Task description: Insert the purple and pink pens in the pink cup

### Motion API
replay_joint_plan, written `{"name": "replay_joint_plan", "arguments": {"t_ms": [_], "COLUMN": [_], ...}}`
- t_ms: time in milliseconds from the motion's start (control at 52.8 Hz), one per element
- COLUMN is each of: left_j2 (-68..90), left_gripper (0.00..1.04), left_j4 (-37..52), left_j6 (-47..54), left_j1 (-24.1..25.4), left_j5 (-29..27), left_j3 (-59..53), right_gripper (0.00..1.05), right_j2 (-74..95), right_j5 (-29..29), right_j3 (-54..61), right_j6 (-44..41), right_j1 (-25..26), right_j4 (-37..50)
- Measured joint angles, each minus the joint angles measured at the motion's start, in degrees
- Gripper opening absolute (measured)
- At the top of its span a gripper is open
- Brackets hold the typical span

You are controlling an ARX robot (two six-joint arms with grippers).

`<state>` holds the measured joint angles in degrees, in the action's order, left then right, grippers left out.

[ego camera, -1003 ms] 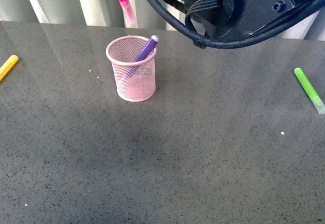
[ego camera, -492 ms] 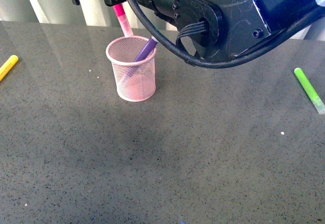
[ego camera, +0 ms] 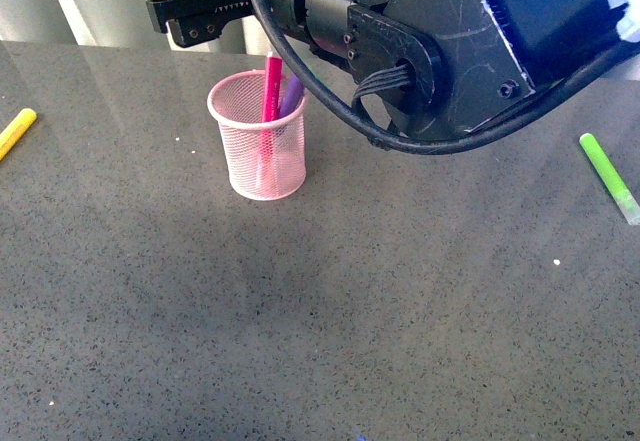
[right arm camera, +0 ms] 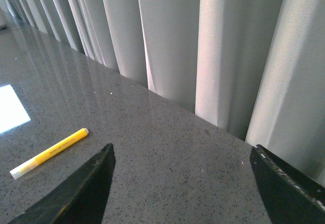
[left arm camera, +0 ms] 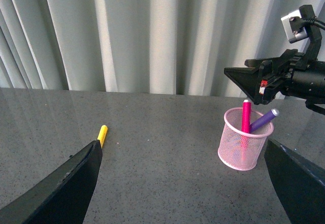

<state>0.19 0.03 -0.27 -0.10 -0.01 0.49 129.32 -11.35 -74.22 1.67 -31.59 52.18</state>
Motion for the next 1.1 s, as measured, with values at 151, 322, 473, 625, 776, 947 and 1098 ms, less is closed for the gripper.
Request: {"name": "replay_joint_plan", "arguments": {"t_ms": [151,322,473,625,776,947,1098], "left_j2": [0.00,0.00,0.00,0.00,0.00,0.00,0.00], "left_gripper": [0.98,0.98,0.98,0.98,0.98,0.98,0.98], "left_j4": [0.00,0.00,0.00,0.00,0.00,0.00,0.00], "left_j6": [0.00,0.02,0.00,0.00,0.02,0.02,0.02], "left_j1": [0.00,0.00,0.00,0.00,0.00,0.00,0.00], "left_j5": [0.00,0.00,0.00,0.00,-0.13,0.02,0.00], "left_j3": [0.00,0.00,0.00,0.00,0.00,0.00,0.00], "right_gripper": [0.97,0.98,0.98,0.95,0.61,0.33,0.10], "right_j2": [-5.20,-12.72,-16.22,-16.31,-25.55,-35.28,-41.31], "right_j5": [5.20,13.07,17.16,20.06,31.19,28.11,24.63], "right_j3": [2.84,7.78,9.88,10.49,27.91,41.11,49.33], "right_j6": [0.15,-1.51,-2.25,-2.45,-2.47,-2.34,-2.34], "right_j1": [1.42,4.81,7.02,6.51,9.75,15.23,17.59], "right_j4": [-1.64,-5.88,-8.33,-6.95,5.62,9.22,10.21]}}
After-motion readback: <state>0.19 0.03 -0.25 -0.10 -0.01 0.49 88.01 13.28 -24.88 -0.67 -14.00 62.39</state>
